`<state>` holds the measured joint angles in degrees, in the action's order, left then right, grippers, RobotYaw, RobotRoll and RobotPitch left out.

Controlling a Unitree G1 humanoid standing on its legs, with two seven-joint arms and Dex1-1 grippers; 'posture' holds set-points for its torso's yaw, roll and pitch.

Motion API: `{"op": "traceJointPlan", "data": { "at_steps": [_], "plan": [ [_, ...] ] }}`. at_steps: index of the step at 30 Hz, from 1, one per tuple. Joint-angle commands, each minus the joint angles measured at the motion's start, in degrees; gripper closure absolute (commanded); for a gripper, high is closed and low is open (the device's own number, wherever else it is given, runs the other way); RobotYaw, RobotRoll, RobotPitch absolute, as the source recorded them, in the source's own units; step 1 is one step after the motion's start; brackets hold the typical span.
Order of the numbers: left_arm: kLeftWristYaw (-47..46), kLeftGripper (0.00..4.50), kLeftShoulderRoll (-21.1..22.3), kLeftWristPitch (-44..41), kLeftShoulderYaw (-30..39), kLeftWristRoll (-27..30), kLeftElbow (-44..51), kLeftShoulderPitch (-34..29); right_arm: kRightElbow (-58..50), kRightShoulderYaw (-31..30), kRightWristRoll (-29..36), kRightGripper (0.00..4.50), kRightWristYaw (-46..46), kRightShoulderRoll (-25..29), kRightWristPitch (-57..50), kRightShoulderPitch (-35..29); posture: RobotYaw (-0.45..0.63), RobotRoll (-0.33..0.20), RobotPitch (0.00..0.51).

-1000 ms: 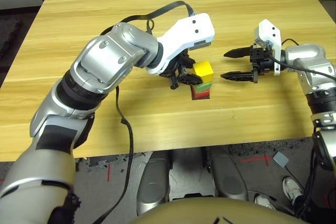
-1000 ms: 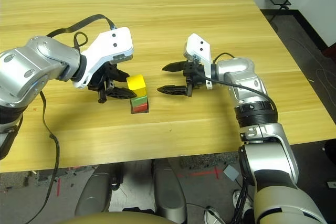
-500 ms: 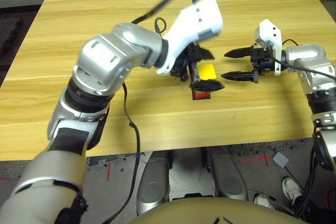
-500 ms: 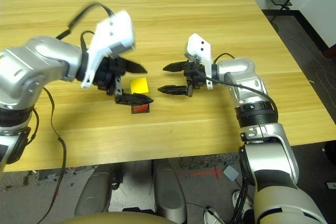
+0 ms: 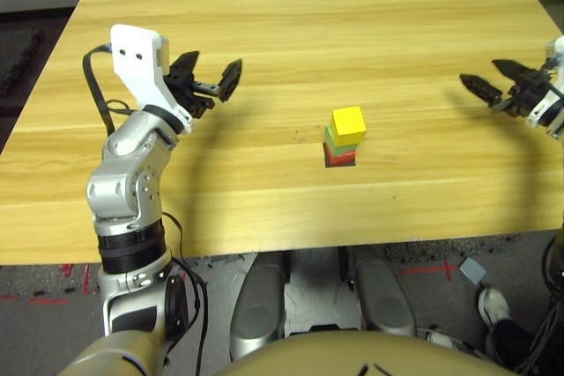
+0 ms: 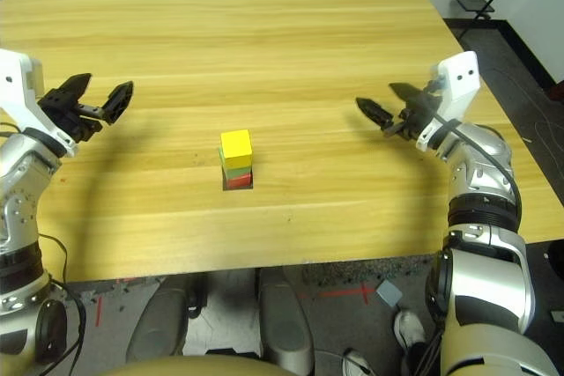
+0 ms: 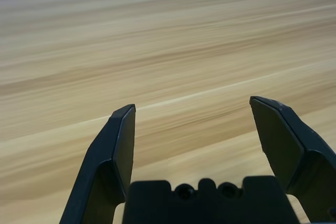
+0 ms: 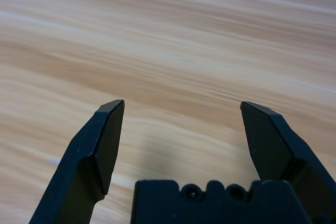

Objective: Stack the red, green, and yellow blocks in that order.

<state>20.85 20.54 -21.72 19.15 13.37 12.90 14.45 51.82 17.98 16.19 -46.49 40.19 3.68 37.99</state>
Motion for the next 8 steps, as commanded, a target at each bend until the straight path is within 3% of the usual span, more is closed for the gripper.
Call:
{"op": "traceJointPlan", "data": {
  "at_steps": [1,8],
  "plan": [
    [-2.48,0.04,-1.29,8.68,0.86,-2.21,-3.81,-3.34,5.05,2.14,-0.17,0.0,2.92,0.29,4.56,-1.62,0.14,-0.022,0.222],
    [-7.17,0.04,-1.61,17.2,3.46,-3.46,-6.42,-7.01,11.68,2.94,-1.1,0.0,7.47,1.62,9.23,-1.14,0.17,-0.031,0.212]
  ]
}}
